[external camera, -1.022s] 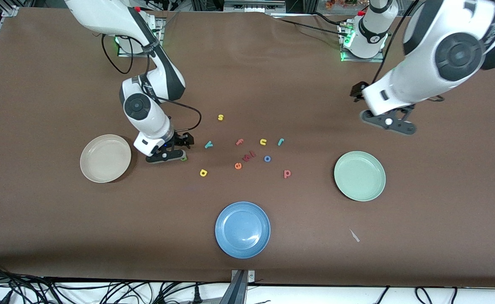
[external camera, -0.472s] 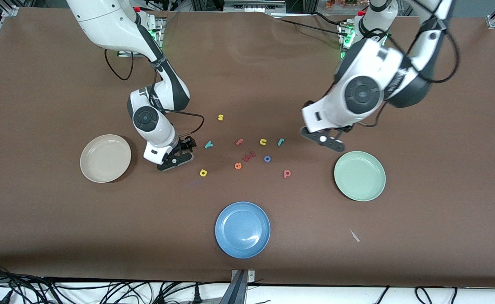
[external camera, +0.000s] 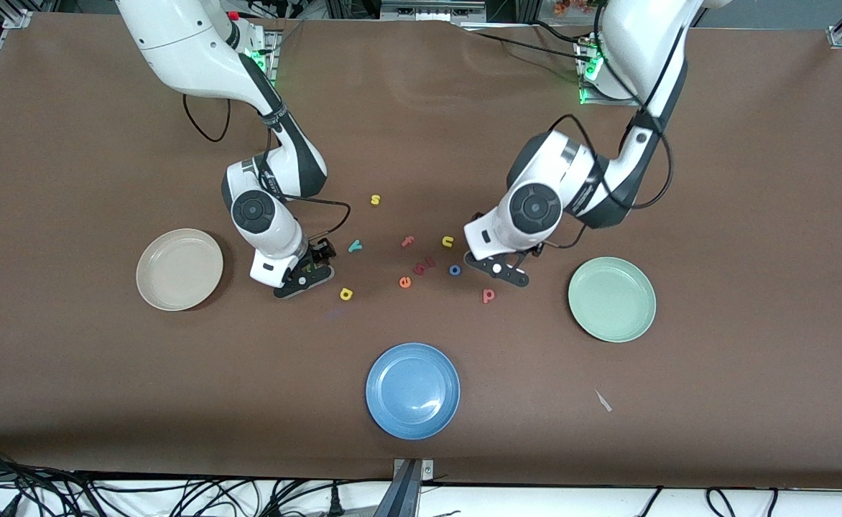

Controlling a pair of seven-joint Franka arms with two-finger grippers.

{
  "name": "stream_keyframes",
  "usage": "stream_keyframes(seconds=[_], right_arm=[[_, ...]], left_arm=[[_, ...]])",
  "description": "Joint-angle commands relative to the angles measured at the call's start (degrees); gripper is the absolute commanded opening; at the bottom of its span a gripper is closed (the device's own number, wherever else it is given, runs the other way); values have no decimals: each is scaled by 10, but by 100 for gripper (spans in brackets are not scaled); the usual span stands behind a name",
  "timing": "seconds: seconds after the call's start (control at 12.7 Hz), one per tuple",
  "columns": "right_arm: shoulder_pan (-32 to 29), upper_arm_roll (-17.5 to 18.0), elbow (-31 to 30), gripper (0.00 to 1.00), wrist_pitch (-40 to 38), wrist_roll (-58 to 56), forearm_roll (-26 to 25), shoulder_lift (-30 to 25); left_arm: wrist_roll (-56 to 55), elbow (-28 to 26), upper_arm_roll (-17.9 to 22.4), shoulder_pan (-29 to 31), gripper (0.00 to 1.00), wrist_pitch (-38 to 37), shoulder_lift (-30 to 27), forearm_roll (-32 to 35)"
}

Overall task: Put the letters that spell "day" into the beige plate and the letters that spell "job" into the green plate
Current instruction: 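Grasp the green p with the right gripper while the left gripper lowers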

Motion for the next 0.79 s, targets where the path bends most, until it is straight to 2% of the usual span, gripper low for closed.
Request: stream_keyframes(seconds=[0.0,0.31,0.47,0.55,0.71], right_arm=[[-1,1,11,73,-5,-18,-4,5],[-1,1,10,56,-13,-19,-4,2],[-1,1,11,42,-19,-18,-4,2],[-1,1,11,37,-19,-17,-4,1],[-1,2,10,29,-19,-15,-4,2]], left_arm=[[-13,5,5,-13,100,8,11,-1],[-50,-4,5,-43,100,52,40,-1],[-72,-15,5,-58,90,73,43,-1],[-72,-19,5,-58,86,76,43,9],[-72,-19,4,-60,69,84,49,41]])
